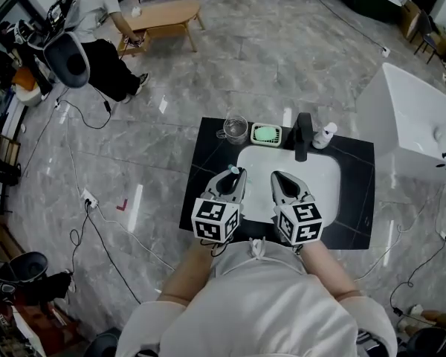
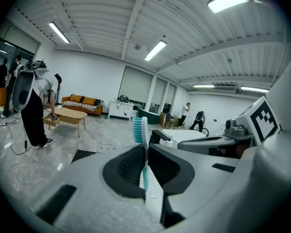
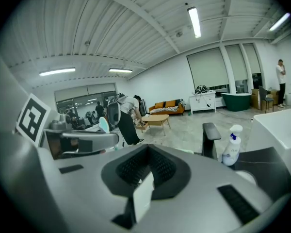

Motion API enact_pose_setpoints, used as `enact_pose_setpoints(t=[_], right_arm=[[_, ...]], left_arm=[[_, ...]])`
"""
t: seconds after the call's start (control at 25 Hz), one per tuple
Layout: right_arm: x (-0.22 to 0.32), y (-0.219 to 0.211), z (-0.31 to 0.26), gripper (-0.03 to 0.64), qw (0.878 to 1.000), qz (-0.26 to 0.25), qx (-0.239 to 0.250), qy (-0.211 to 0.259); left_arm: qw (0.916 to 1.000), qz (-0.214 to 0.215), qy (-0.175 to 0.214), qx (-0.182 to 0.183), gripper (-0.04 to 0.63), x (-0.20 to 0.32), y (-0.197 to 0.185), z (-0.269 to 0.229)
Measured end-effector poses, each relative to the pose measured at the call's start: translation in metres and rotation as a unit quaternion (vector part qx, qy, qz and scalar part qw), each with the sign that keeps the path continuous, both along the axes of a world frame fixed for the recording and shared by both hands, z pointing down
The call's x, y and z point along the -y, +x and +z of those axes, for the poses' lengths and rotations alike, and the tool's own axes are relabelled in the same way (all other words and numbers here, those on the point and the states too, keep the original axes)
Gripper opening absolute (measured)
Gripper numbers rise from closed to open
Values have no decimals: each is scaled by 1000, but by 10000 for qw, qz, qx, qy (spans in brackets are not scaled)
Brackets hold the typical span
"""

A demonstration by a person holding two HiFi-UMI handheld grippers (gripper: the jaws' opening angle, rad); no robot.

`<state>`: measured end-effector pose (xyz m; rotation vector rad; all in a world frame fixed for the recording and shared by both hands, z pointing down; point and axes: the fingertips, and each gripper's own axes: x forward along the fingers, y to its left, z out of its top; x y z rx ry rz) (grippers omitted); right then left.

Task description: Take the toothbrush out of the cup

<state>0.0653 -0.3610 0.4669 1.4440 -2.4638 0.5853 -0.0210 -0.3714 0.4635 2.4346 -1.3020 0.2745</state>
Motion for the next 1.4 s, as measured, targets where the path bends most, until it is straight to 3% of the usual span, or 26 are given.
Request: enact_pose_setpoints(t=[0.24, 1.4], right_arm=[[0, 4, -7, 26, 9998, 81, -165, 121], [5, 7, 9, 26, 9993, 189, -331, -11]], left_arm=[[9998, 119, 138, 15, 37, 2, 8, -10], [9995, 317, -79, -31, 37, 4, 12, 3]])
